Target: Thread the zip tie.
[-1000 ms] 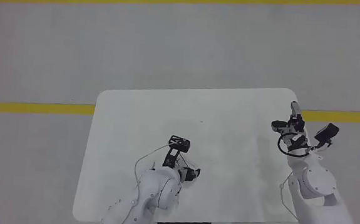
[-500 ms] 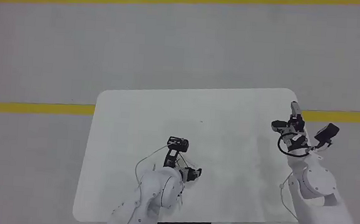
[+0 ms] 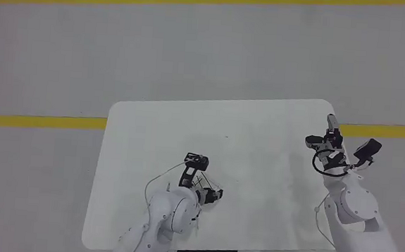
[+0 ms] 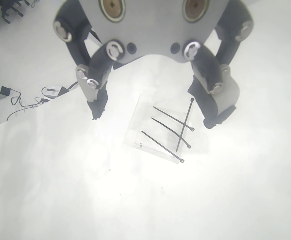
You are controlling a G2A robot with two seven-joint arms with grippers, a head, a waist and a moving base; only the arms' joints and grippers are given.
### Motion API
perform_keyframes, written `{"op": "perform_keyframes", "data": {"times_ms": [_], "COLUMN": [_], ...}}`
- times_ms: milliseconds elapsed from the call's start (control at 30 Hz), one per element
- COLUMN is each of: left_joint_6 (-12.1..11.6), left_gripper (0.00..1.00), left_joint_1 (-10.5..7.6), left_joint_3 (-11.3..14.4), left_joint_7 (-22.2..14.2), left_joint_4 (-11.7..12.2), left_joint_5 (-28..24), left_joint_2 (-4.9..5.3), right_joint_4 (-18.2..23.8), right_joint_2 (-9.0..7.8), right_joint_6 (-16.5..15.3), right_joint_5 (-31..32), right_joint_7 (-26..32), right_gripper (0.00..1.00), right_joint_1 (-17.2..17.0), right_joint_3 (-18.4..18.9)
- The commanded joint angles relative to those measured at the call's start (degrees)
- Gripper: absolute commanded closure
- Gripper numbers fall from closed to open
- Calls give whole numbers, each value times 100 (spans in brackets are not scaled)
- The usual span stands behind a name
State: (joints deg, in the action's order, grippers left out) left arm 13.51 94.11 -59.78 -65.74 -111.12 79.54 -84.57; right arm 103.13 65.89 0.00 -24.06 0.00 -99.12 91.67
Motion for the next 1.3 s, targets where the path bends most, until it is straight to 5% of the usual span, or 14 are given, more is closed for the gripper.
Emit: {"op": "perform_keyframes", "data": {"times_ms": [0, 333, 1000, 1267], "left_joint_6": [-36, -8, 588, 597], "left_gripper": [51, 73, 84, 80], "left_joint_1": [2, -110, -535, -599], "left_joint_3": [-6, 102, 492, 494], "left_joint_7": [-22, -35, -113, -185], "left_joint_4": [-7, 97, 657, 750], "left_joint_5": [-14, -81, 276, 350], "left_joint_2": [16, 58, 63, 34], "right_joint_4": [0, 0, 0, 0], "right_joint_2": [0, 0, 0, 0], "right_joint_6": [0, 0, 0, 0], "right_joint_5": [0, 0, 0, 0], "right_joint_7": [0, 0, 0, 0], "right_gripper": [0, 0, 0, 0], "right_joint_1": [0, 0, 0, 0], "right_joint_3": [0, 0, 0, 0]}}
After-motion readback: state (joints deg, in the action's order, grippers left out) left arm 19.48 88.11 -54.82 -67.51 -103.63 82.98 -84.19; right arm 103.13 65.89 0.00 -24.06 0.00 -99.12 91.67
